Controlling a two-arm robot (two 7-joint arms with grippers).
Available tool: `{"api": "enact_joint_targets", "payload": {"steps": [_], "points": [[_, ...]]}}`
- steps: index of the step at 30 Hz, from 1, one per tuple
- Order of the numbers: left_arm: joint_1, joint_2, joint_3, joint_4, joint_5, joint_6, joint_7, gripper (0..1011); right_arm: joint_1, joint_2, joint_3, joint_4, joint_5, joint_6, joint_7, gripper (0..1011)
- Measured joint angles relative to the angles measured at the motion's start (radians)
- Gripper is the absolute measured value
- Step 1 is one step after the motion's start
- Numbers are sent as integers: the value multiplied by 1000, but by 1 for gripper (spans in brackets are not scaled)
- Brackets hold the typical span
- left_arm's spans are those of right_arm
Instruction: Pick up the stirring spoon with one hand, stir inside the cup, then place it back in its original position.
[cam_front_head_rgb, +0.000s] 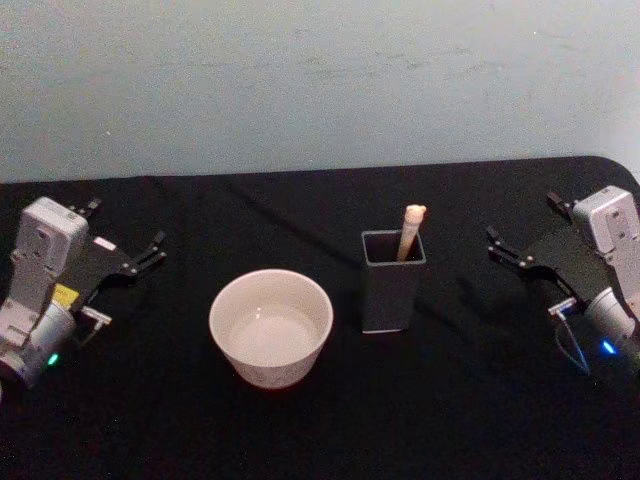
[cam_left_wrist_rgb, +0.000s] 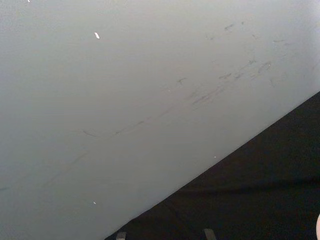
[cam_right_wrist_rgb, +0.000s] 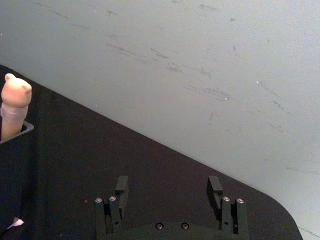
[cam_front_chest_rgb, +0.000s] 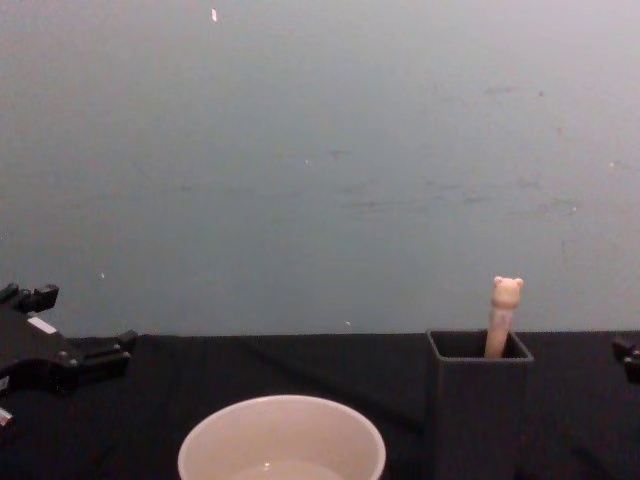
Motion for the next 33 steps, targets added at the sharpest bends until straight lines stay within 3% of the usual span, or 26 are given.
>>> {"api": "enact_joint_targets", "payload": {"steps": [33], "points": [[0,0,0,0,0,0,0,1001,0,0,0,0,0,0,0,1002]]}}
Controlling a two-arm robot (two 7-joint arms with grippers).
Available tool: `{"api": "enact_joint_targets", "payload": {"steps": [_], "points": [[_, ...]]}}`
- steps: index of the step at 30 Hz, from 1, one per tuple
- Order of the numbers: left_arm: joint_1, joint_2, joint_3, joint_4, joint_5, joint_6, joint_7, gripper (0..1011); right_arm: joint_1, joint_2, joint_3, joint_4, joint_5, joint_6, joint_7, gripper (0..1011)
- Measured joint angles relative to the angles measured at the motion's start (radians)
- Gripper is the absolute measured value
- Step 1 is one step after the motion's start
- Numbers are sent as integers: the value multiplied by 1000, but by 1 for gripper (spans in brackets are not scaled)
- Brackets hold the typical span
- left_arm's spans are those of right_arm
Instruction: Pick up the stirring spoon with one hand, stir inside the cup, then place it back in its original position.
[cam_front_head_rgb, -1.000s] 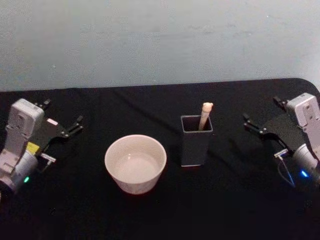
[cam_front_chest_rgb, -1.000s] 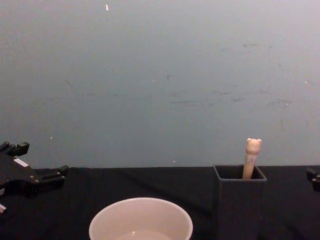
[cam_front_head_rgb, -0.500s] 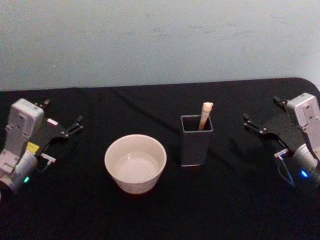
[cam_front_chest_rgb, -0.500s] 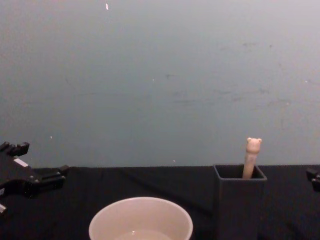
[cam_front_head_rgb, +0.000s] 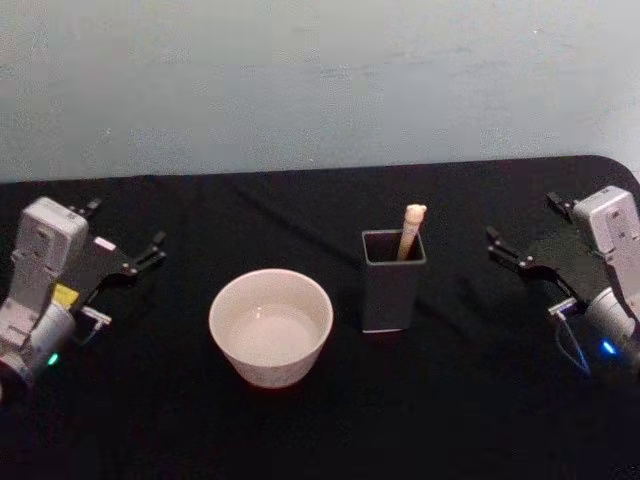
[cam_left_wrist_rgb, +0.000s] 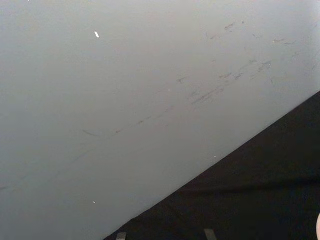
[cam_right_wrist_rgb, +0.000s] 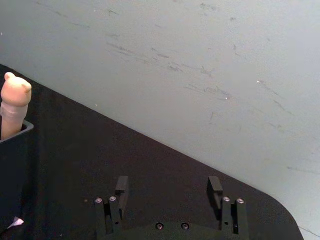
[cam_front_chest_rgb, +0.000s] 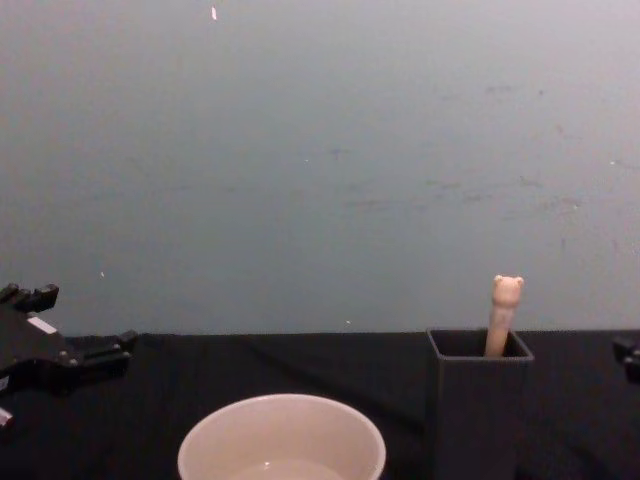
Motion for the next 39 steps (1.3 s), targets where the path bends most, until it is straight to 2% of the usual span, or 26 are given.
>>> {"api": "enact_joint_targets", "payload": {"steps": [39], "points": [[0,0,0,0,0,0,0,1001,0,0,0,0,0,0,0,1000]]}}
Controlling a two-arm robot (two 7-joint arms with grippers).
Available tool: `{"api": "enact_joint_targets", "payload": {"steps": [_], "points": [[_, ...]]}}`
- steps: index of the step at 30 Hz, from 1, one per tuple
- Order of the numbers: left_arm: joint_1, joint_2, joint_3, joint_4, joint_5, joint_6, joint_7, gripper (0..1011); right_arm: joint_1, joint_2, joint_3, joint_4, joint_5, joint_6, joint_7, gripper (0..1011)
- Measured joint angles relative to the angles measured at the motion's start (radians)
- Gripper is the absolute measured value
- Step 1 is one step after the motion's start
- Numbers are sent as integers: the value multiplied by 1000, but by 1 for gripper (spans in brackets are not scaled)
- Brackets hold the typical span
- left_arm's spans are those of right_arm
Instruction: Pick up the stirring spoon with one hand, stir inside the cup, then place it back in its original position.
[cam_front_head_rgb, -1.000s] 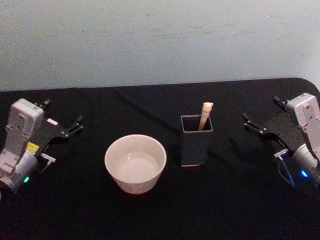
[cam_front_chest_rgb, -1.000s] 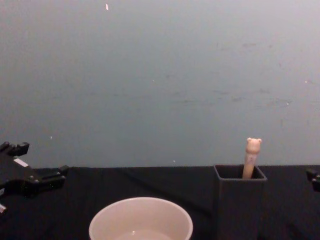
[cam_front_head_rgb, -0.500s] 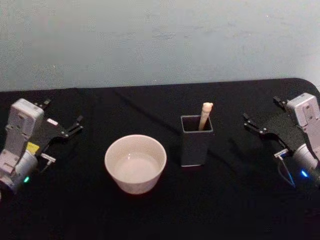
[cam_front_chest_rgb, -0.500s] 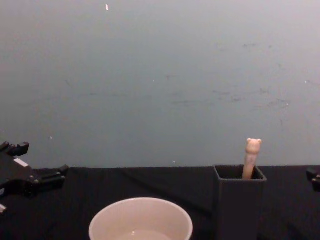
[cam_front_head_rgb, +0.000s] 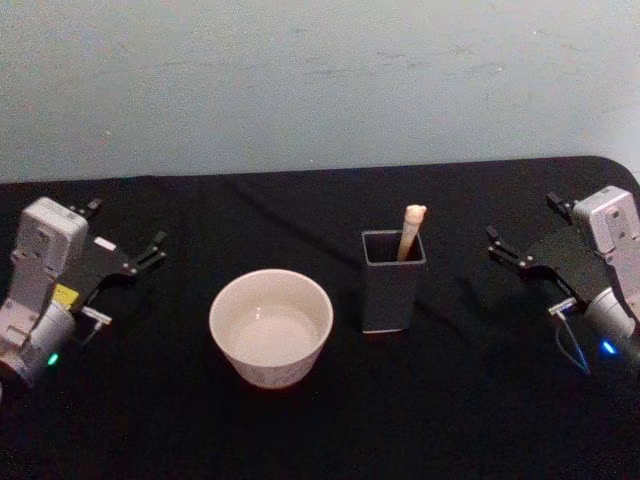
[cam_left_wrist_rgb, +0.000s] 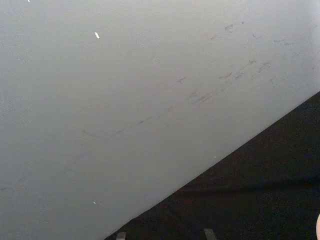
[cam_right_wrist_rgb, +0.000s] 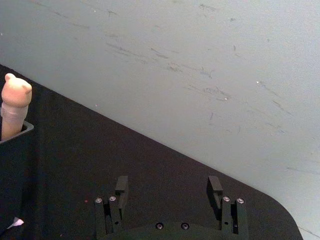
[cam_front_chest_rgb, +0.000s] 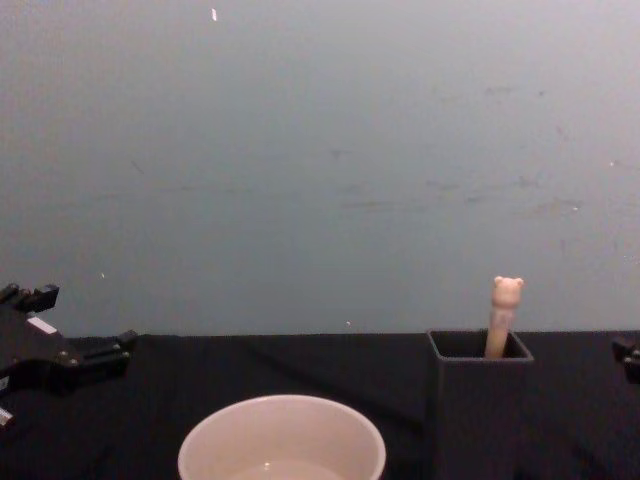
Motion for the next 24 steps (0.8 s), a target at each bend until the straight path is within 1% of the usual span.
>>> {"api": "enact_joint_targets", "payload": {"steps": [2,6,19,21,22,23,24], "points": [[0,0,0,0,0,0,0,1001,0,-1,1,0,0,0,1,1002],[0,0,0,0,0,0,0,1001,-9,-2,11,-9,1,0,24,1002],[0,0,0,0,0,0,0,1001,-53,9,50,-87,59,10,130,1002],[0,0,0,0,0,0,0,1002,-61,16,63,-104,89,14,173,1002],[0,0,0,0,0,0,0,1001,-61,16,63,-104,89,14,173,1002],[0,0,0,0,0,0,0,1001,-63,17,66,-107,98,16,187,1002],[0,0,0,0,0,0,0,1002,-67,21,72,-113,119,19,214,1000]]}}
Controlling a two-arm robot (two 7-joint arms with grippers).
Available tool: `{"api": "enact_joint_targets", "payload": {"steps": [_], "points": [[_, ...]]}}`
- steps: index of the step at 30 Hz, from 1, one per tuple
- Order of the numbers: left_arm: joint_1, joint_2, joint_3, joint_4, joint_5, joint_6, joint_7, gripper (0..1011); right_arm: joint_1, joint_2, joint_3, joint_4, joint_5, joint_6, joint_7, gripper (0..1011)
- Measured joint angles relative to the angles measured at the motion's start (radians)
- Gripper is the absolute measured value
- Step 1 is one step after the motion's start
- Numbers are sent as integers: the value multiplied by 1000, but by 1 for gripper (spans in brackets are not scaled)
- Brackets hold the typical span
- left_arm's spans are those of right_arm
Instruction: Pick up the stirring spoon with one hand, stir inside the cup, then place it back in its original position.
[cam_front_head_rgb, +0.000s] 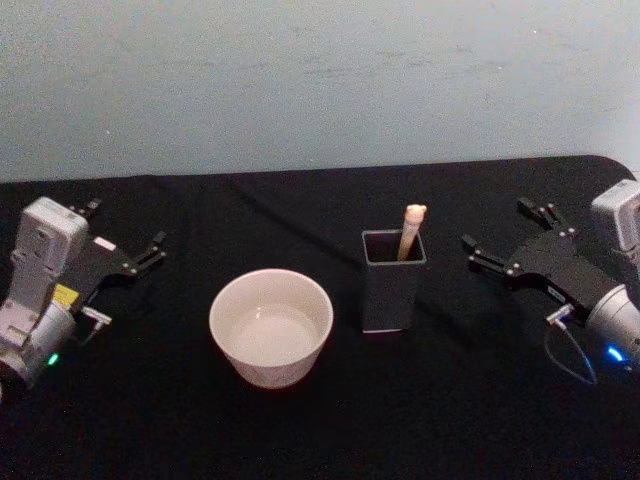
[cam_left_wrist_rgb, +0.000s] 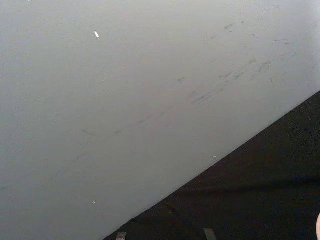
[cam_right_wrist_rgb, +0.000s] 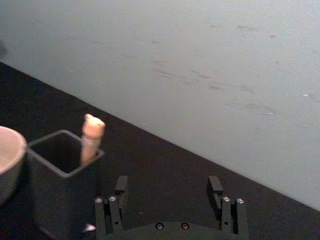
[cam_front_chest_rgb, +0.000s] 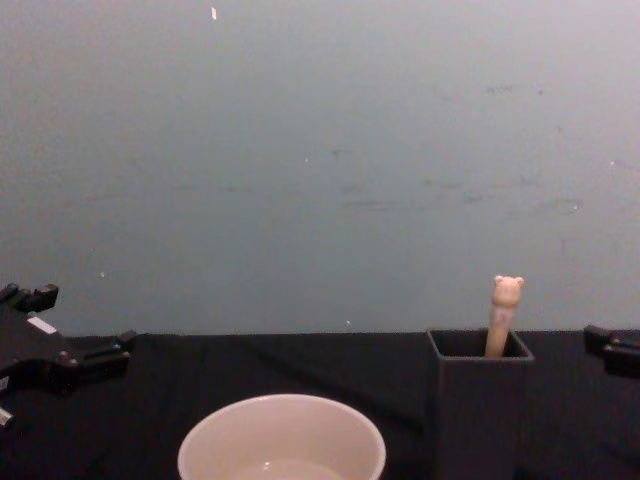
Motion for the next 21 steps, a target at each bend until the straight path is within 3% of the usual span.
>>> {"api": "enact_joint_targets", "payload": {"steps": [6,12,16,21], "points": [[0,0,0,0,0,0,0,1001,-11,12,20,-14,76,8,106,1002],[0,0,0,0,0,0,0,1001,-13,23,39,-2,174,-2,278,1002],[0,0,0,0,0,0,0,1001,5,16,41,25,212,-9,363,1002],[0,0,0,0,0,0,0,1001,54,-14,27,80,228,-13,445,1002]]}}
